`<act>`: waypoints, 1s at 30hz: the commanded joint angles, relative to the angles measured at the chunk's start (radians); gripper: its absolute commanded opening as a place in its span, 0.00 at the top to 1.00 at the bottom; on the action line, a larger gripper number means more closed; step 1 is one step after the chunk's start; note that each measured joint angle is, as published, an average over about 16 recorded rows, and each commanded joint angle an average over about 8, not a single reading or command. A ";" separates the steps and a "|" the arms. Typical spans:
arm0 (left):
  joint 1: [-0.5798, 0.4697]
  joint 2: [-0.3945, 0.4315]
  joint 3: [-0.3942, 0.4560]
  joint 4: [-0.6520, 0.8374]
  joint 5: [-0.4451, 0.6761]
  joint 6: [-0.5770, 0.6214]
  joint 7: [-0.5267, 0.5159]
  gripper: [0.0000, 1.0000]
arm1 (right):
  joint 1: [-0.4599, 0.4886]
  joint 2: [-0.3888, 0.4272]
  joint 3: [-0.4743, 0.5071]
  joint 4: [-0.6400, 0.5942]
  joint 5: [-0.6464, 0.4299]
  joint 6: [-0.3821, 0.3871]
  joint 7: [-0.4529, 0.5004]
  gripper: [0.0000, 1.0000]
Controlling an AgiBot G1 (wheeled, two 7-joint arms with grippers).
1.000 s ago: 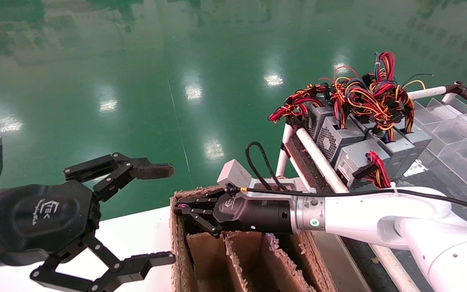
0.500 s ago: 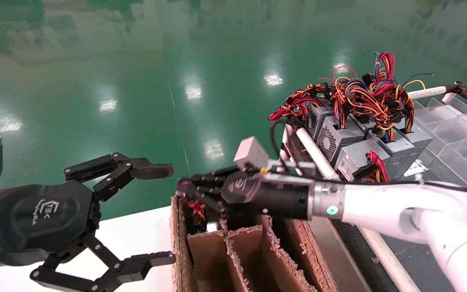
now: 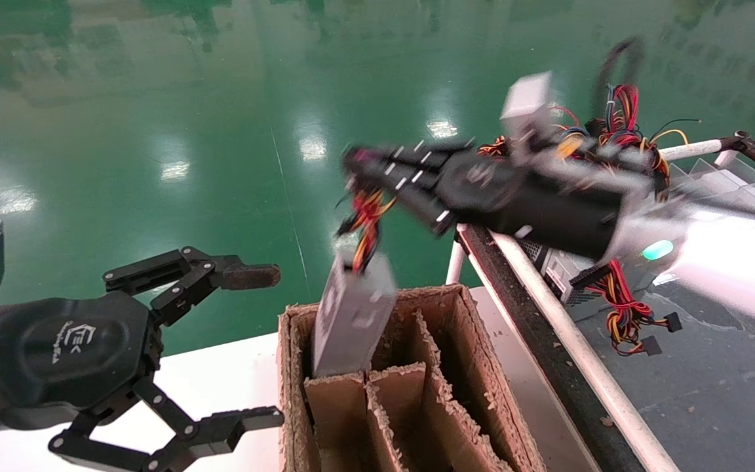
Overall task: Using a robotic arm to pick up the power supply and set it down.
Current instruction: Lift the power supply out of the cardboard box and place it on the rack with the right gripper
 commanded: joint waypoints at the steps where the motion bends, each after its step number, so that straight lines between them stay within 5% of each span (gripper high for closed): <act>1: 0.000 0.000 0.000 0.000 0.000 0.000 0.000 0.00 | 0.018 0.030 0.014 0.015 0.018 -0.009 0.008 1.00; 17: 0.000 0.000 0.001 0.000 0.000 0.000 0.000 0.00 | 0.009 0.420 0.122 0.457 0.103 0.129 0.116 1.00; 30: 0.000 0.000 0.001 0.000 -0.001 0.000 0.000 0.00 | -0.198 0.826 0.191 0.797 0.179 0.298 0.247 1.00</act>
